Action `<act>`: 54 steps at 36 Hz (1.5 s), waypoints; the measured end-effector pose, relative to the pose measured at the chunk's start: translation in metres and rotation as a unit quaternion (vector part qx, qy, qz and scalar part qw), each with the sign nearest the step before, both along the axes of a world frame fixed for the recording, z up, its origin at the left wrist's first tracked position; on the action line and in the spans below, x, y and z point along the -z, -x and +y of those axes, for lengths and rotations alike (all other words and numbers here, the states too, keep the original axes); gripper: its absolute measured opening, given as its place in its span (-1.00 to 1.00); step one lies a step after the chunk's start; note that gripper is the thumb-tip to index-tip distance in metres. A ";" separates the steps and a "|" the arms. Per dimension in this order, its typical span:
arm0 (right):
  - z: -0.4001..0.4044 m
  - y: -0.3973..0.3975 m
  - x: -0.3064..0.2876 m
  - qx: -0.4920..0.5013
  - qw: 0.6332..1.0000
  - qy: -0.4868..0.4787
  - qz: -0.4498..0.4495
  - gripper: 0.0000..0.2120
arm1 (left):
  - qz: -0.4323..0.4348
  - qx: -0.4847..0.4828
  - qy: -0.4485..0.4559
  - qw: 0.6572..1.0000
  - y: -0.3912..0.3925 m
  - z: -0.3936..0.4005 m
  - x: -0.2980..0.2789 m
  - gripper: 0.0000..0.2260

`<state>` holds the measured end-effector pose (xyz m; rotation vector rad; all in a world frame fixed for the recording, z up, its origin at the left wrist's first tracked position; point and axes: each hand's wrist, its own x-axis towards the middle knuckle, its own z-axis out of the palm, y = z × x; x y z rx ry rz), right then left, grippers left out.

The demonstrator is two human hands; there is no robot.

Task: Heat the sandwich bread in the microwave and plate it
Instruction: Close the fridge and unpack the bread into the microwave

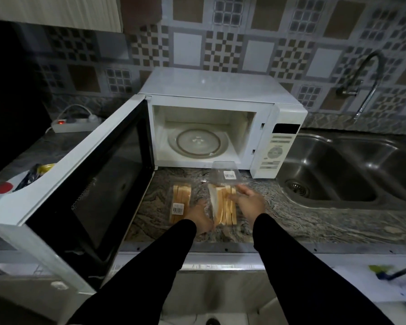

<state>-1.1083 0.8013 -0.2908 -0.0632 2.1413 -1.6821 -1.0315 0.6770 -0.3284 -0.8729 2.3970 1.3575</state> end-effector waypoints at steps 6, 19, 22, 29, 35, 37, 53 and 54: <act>-0.026 -0.010 0.009 -0.089 0.968 -0.199 0.121 -0.39 | -0.030 0.042 0.033 0.998 0.006 -0.005 -0.007 -0.17; -0.038 -0.010 0.001 -0.083 0.953 -0.270 0.113 -0.80 | -0.026 0.014 -0.002 1.000 0.006 -0.008 0.001 -0.17; -0.039 -0.005 -0.005 -0.100 0.945 -0.285 0.125 -0.86 | -0.021 -0.009 -0.093 0.995 0.005 -0.009 0.000 -0.17; -0.024 -0.008 -0.025 -0.133 0.923 -0.324 0.157 -0.71 | 0.014 -0.040 -0.105 0.994 0.004 -0.006 0.000 -0.29; -0.005 -0.018 -0.031 -0.154 0.914 -0.333 0.170 -0.43 | 0.042 -0.052 -0.038 0.997 0.003 -0.003 0.001 -0.29; 0.001 -0.022 -0.033 -0.155 0.915 -0.332 0.170 -0.42 | 0.052 -0.059 -0.029 0.996 0.003 -0.003 0.002 -0.33; 0.062 -0.049 -0.060 -0.090 0.931 -0.312 0.170 -0.41 | -0.007 0.025 0.180 0.983 -0.008 0.015 -0.017 -0.59; 0.065 -0.050 -0.063 -0.084 0.931 -0.311 0.173 -0.41 | -0.014 0.032 0.188 0.982 -0.011 0.016 -0.019 -0.59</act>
